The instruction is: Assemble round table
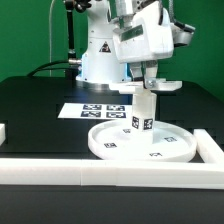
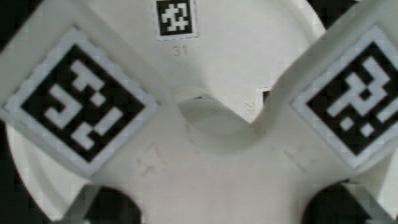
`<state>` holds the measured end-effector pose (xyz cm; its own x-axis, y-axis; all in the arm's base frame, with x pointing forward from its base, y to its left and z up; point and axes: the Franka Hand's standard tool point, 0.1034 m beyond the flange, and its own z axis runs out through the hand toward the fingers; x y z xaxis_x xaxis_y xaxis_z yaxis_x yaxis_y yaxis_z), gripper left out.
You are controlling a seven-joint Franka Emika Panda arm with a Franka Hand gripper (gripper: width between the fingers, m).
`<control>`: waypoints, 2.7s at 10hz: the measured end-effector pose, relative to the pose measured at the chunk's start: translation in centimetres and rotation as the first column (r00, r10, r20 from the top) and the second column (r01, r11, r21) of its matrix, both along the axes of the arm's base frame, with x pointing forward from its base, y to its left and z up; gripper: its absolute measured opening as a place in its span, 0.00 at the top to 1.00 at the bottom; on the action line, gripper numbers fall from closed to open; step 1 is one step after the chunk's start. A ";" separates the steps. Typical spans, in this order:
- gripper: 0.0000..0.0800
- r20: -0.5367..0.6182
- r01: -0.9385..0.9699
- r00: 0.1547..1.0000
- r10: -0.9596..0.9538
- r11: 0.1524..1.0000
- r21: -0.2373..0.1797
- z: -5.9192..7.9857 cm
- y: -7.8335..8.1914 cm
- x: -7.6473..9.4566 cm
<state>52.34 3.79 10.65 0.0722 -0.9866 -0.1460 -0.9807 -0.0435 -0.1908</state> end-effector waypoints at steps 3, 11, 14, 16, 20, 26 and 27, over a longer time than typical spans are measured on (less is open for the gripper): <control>0.44 -0.061 0.330 0.943 -0.326 0.942 0.065 0.0 0.0 -0.1; 0.25 -0.153 0.713 0.702 -0.696 0.684 0.155 0.0 -0.1 -0.1; 0.19 -0.184 0.644 0.764 -0.618 0.746 0.172 1.4 0.9 0.4; 0.19 -0.158 0.584 0.812 -0.562 0.784 0.210 3.7 1.3 1.1; 0.19 -0.104 0.452 0.892 -0.440 0.869 0.200 3.6 1.3 1.2; 0.19 0.047 -0.301 0.953 0.298 0.951 0.067 3.4 2.5 1.1; 0.19 0.069 -0.402 0.915 0.399 0.915 0.039 3.4 2.4 1.1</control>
Offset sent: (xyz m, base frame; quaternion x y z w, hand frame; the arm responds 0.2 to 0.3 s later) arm -0.0138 -0.0029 -0.0104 0.0082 -0.0317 0.3334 0.9422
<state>53.44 6.23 14.07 0.4693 -0.8648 -0.1787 -0.8703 -0.4188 -0.2591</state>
